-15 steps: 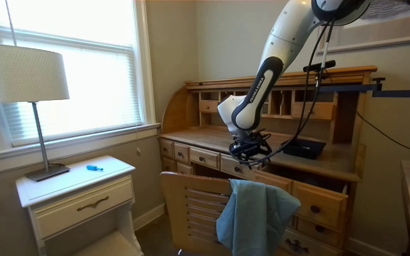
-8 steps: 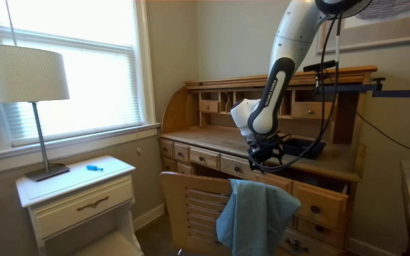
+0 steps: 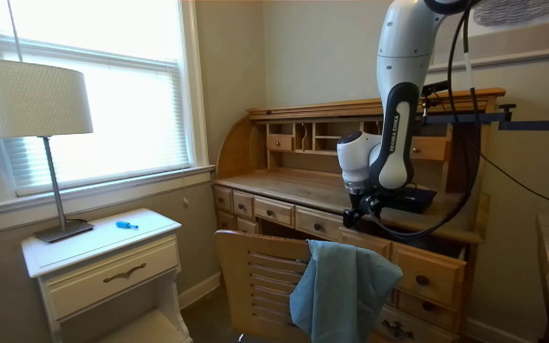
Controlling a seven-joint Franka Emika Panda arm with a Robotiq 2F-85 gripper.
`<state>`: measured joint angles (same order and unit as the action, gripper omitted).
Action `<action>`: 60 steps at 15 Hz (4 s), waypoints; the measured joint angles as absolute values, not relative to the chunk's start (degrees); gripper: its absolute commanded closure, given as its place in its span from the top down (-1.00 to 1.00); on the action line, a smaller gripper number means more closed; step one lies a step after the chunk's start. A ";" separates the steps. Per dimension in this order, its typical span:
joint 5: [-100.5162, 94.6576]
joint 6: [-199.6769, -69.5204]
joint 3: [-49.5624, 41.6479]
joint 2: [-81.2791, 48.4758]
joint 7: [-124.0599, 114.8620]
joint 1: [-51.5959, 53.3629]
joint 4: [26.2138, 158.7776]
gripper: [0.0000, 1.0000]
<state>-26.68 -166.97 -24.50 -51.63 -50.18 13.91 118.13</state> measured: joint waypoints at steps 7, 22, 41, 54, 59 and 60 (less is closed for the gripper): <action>-21.22 -175.43 -34.71 -47.89 -38.13 18.71 125.26 1.00; -9.31 -183.34 -23.15 -48.16 -18.14 14.36 124.91 1.00; -9.30 -183.07 6.02 -48.88 5.72 -18.12 125.18 1.00; -9.49 -175.05 19.72 -52.63 25.92 -35.85 122.60 1.00; -9.43 -172.03 11.42 -52.28 21.50 -24.63 120.09 1.00; -9.44 -171.31 8.97 -51.83 19.89 -21.34 120.09 1.00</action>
